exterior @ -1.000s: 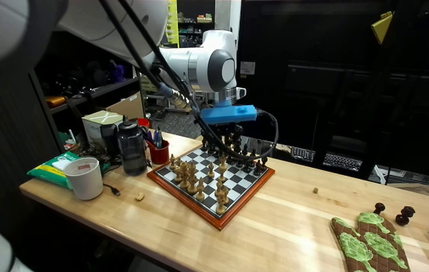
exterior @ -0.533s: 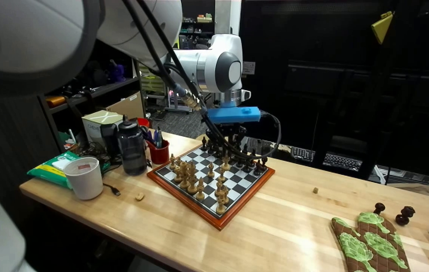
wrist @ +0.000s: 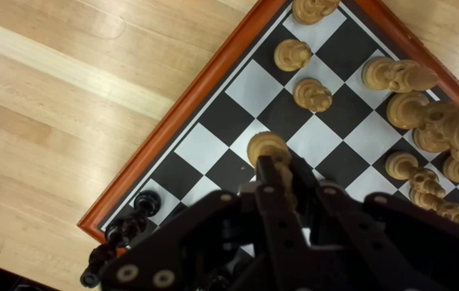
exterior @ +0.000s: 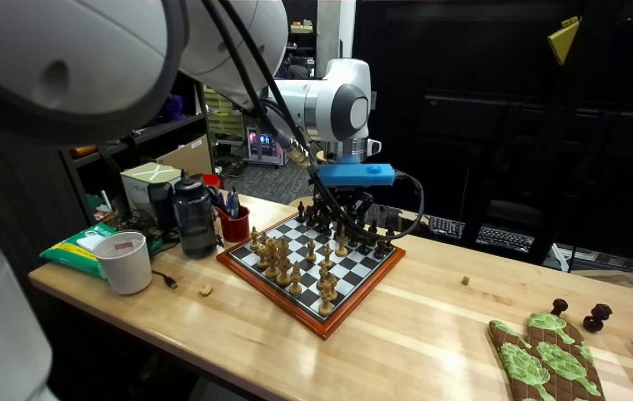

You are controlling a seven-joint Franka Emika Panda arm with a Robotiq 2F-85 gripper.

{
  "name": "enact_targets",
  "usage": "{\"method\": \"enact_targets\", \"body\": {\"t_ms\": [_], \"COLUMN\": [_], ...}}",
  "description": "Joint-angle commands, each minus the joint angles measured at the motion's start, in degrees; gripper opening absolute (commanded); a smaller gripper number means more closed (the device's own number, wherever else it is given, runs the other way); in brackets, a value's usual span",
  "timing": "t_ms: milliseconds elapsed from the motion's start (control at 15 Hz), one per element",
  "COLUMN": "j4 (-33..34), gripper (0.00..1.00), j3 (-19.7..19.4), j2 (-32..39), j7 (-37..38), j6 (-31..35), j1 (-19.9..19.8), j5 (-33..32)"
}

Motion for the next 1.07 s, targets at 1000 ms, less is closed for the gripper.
{"method": "enact_targets", "body": {"t_ms": [1000], "j4": [9.52], "gripper": [0.04], "j3": [0.48], "j2": [9.05], "j7": [0.14], "j6": [-2.88], "j1": [-4.21], "j5": [4.3]}}
